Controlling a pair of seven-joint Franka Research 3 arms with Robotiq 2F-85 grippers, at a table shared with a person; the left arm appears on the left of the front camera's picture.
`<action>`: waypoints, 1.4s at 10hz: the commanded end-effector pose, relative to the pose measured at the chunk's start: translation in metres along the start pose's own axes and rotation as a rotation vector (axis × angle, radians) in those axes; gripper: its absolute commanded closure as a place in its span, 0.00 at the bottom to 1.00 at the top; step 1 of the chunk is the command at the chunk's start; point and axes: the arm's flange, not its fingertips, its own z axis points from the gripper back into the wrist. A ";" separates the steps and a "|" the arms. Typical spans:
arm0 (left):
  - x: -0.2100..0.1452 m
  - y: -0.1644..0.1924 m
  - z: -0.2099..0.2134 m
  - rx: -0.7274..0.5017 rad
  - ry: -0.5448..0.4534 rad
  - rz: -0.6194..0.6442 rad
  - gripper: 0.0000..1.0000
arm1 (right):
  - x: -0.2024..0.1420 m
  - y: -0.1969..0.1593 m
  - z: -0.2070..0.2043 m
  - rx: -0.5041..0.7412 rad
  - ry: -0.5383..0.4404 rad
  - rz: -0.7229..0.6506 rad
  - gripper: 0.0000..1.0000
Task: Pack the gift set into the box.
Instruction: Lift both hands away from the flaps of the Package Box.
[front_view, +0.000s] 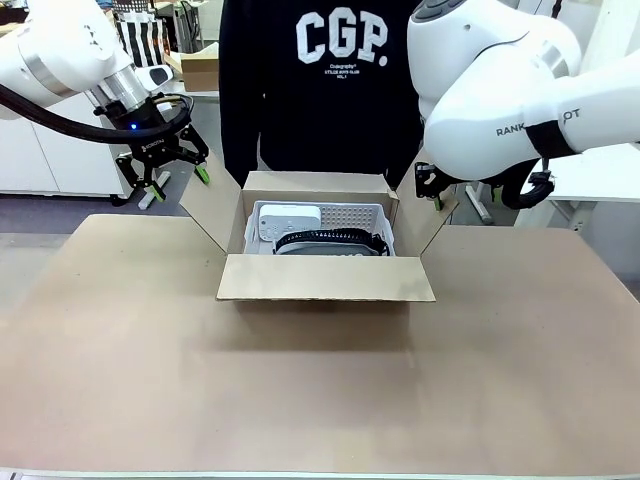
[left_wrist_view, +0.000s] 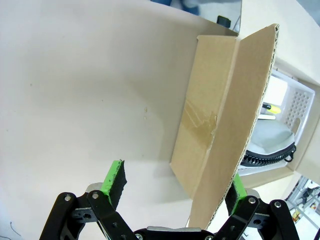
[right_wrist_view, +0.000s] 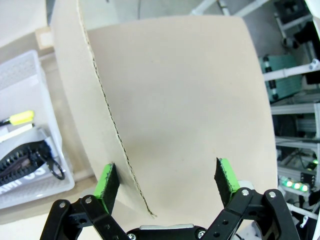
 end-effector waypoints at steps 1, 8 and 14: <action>-0.002 -0.001 0.001 0.022 -0.012 0.013 0.00 | 0.003 -0.001 0.001 0.002 -0.003 -0.002 0.00; -0.039 0.020 0.089 -0.676 0.344 -0.297 0.00 | -0.010 -0.098 0.064 0.885 0.177 -0.030 0.00; -0.055 0.152 0.102 -1.131 0.339 -0.109 0.00 | -0.079 -0.257 -0.010 1.472 0.162 -0.511 0.00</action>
